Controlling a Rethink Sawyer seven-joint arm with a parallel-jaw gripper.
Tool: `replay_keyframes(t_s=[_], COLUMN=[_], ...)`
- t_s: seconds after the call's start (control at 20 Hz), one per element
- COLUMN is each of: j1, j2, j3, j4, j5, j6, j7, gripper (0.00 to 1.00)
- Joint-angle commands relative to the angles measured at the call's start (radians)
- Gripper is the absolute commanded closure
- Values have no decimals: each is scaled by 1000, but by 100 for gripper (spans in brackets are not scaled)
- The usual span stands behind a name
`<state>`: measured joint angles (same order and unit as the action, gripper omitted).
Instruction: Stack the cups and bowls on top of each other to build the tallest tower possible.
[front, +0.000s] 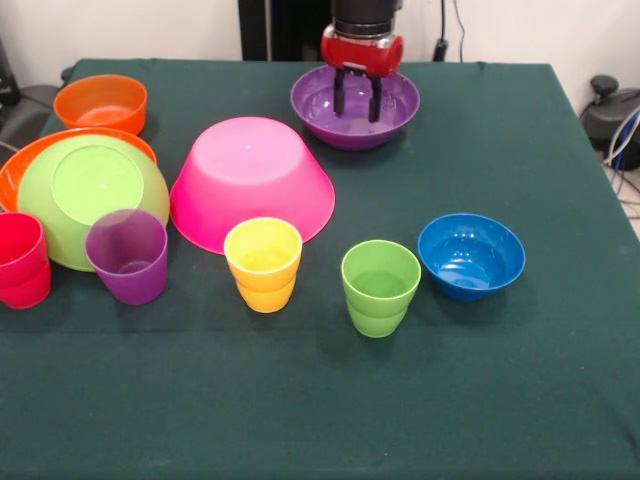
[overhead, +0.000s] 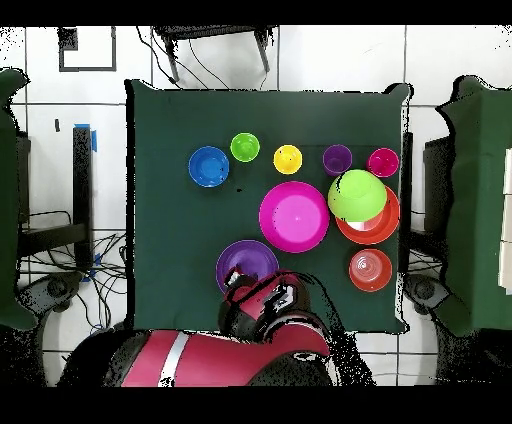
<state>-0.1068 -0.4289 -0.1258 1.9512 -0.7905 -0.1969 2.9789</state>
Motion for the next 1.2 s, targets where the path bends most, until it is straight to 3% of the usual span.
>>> replay_keyframes(t_s=[0.05,0.3,0.55,0.8,1.2], j1=[36,7,-35,-26,54], j2=[-13,-133,-185,-230,-117], j3=[10,70,138,151,87], j4=[-10,59,73,87,34], j5=[68,75,86,122,192], j6=[-25,58,105,126,27], j7=[34,27,12,18,49], gripper=[0,0,0,0,0])
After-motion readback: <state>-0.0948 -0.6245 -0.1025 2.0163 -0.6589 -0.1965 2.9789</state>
